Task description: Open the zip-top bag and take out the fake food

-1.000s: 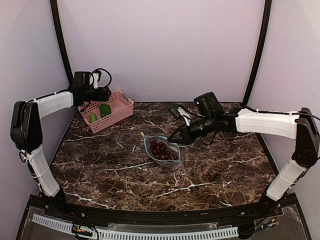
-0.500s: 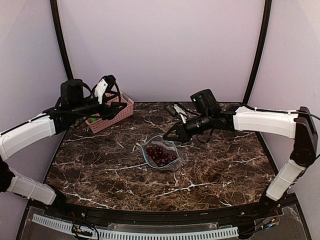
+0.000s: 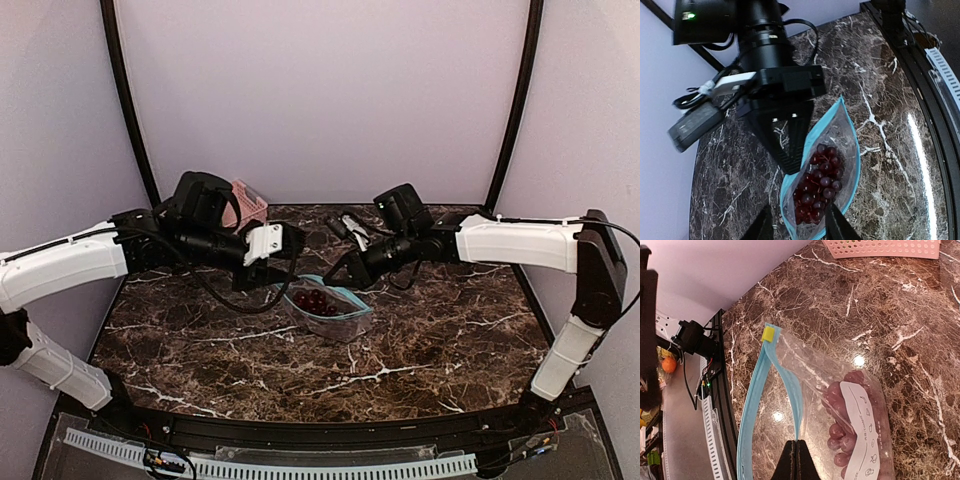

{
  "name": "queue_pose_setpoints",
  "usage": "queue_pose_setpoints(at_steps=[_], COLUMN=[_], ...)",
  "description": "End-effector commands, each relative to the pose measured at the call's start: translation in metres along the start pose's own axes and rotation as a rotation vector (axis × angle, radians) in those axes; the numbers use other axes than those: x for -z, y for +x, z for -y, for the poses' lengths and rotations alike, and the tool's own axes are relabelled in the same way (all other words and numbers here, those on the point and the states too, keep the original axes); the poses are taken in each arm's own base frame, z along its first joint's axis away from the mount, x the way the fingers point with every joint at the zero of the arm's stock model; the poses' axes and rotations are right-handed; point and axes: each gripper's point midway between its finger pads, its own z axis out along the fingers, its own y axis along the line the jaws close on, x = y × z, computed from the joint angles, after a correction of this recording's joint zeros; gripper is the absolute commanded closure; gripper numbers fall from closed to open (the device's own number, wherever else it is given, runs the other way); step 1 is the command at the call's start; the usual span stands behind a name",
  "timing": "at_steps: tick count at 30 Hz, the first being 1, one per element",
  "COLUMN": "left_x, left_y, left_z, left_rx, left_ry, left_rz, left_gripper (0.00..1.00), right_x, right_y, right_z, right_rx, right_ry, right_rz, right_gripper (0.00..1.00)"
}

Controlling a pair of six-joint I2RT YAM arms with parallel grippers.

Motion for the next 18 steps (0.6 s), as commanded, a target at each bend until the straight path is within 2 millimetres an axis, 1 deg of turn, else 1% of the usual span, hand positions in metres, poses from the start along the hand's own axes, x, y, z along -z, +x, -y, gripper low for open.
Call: queue_pose_setpoints(at_steps=[1,6,12,15,18], left_x=[-0.016,-0.031,-0.051,-0.063,-0.069], left_y=[0.02,0.019,0.029,0.041,0.047], left_z=[0.021,0.024,0.014,0.015,0.016], left_rx=[-0.108,-0.152,-0.194,-0.205,-0.227], left_ry=[0.089,0.112,0.104,0.128,0.143], left_rz=[-0.137,-0.152,-0.217,-0.265,-0.288], left_gripper=[0.68,0.74,0.76,0.77,0.78], right_x=[0.006,0.012,0.008,0.009,0.009], right_y=[-0.017,-0.022,-0.02,-0.02,-0.02], right_z=[-0.007,-0.012,-0.013,-0.013,-0.012], right_rx=[0.024,0.032,0.028,0.029,0.029], right_ry=[0.008,-0.001,-0.022,-0.02,-0.015], right_rz=[0.047,0.062,0.054,0.056,0.057], right_gripper=[1.0,1.0,1.0,1.0,1.0])
